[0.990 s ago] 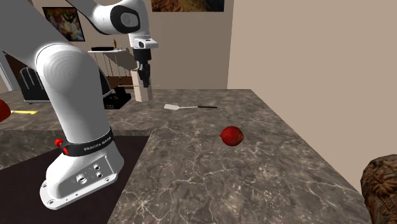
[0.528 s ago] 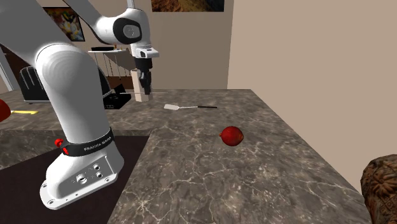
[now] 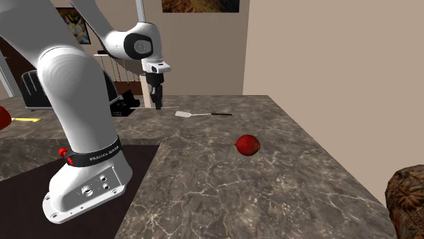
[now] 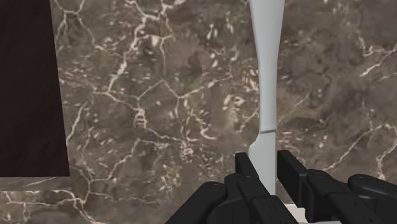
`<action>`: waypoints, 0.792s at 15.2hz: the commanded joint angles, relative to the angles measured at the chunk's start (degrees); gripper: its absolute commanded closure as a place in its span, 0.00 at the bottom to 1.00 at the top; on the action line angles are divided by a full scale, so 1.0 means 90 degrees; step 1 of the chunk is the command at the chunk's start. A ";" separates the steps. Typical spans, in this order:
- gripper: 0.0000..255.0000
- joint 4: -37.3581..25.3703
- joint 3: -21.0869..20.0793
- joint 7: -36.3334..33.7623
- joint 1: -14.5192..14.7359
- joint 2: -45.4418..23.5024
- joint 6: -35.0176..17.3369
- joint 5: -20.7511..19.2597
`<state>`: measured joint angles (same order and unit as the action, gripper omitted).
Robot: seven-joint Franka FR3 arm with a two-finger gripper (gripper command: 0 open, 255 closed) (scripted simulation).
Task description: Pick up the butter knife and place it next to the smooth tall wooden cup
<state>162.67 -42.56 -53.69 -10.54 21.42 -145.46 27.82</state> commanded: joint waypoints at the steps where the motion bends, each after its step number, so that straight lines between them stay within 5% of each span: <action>1: 1.00 0.0031 -0.0121 -0.0054 -0.0088 -0.0267 -0.0301 -0.0055; 8: 1.00 0.0128 -0.0586 -0.0457 -0.0597 -0.1310 -0.1394 -0.0633; 12: 1.00 0.0128 -0.0580 -0.0459 -0.0592 -0.1311 -0.1394 -0.0636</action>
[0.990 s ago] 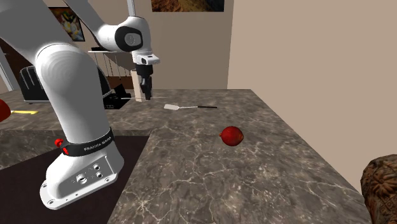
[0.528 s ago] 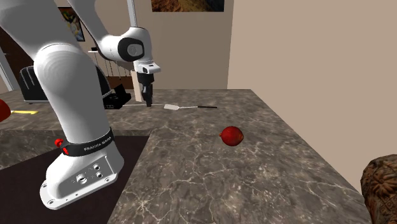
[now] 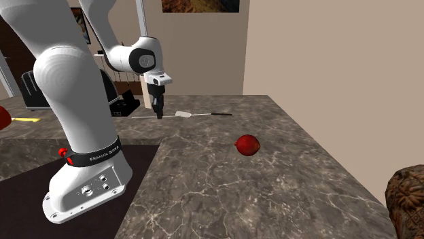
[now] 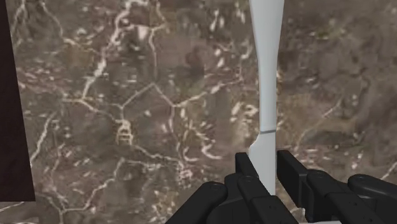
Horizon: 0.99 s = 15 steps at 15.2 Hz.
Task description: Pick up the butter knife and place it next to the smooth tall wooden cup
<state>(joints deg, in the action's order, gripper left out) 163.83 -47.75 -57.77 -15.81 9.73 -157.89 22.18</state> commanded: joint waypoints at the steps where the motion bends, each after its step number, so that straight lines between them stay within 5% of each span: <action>1: 1.00 0.0000 -0.0004 -0.0006 -0.0007 -0.0012 -0.0012 -0.0010; 4: 1.00 0.0000 -0.0004 -0.0005 -0.0006 -0.0010 -0.0011 -0.0009; 5: 0.00 0.0000 -0.0004 -0.0005 -0.0006 -0.0010 -0.0011 -0.0009; 10: 0.00 0.0000 -0.0004 -0.0005 -0.0006 -0.0010 -0.0011 -0.0009; 12: 0.00 -0.0046 0.0303 0.0365 0.0361 0.0758 0.0759 0.0516; 15: 0.00 -0.0110 0.0579 0.0494 0.0587 0.1356 0.1413 0.0671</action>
<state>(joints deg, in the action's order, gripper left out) 163.15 -43.21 -53.70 -10.78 20.74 -146.75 28.07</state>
